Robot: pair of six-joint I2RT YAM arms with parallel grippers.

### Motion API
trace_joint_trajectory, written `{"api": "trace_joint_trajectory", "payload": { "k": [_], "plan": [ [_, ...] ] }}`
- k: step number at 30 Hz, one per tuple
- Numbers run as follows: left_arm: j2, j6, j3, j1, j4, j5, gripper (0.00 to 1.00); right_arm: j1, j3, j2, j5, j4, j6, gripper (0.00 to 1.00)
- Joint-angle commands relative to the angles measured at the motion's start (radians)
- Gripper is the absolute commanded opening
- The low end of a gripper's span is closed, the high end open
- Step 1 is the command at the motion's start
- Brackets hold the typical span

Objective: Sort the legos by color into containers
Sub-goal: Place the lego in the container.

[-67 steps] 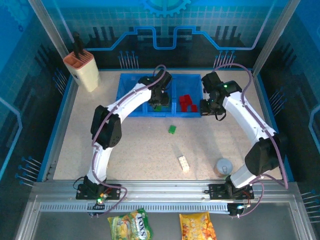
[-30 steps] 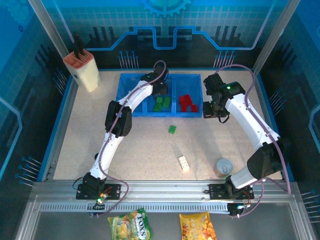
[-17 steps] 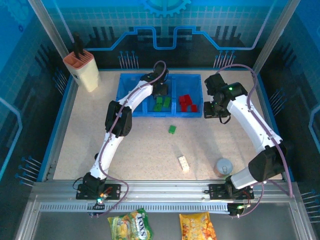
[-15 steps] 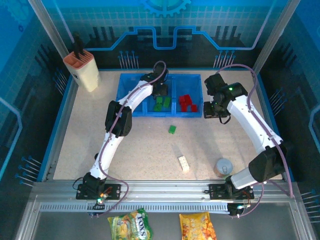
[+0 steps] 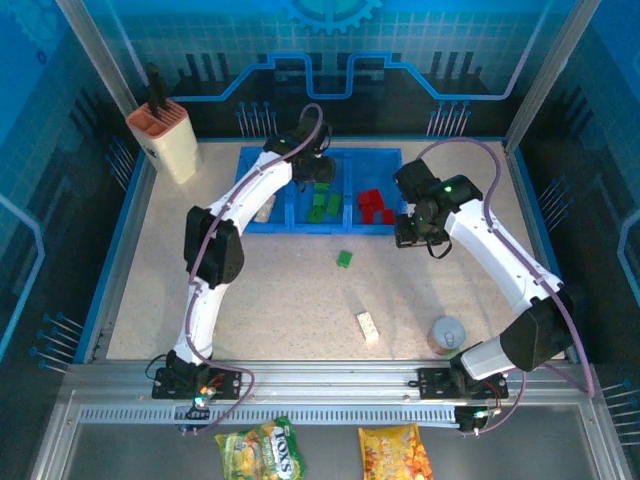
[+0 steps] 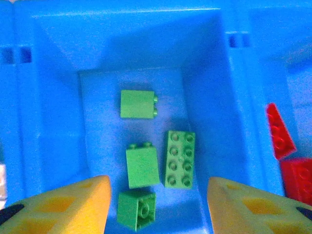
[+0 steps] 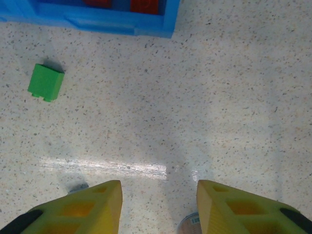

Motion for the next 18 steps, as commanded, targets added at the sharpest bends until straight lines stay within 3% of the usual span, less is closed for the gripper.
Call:
{"api": "trace_joint_trajectory", "payload": {
  "k": [1,10,18],
  "plan": [
    [-0.081,-0.015,-0.092,-0.016,-0.045,0.049,0.55,0.029,-0.020,-0.011,-0.007,0.014,0.050,0.45],
    [-0.231,-0.079,-0.348,-0.124,0.017,0.069,0.55,0.083,-0.101,-0.006,-0.004,0.053,0.097,0.45],
    [-0.231,-0.121,-0.435,-0.228,0.054,0.054,0.55,0.083,-0.136,-0.028,0.009,0.056,0.101,0.45]
  ]
}}
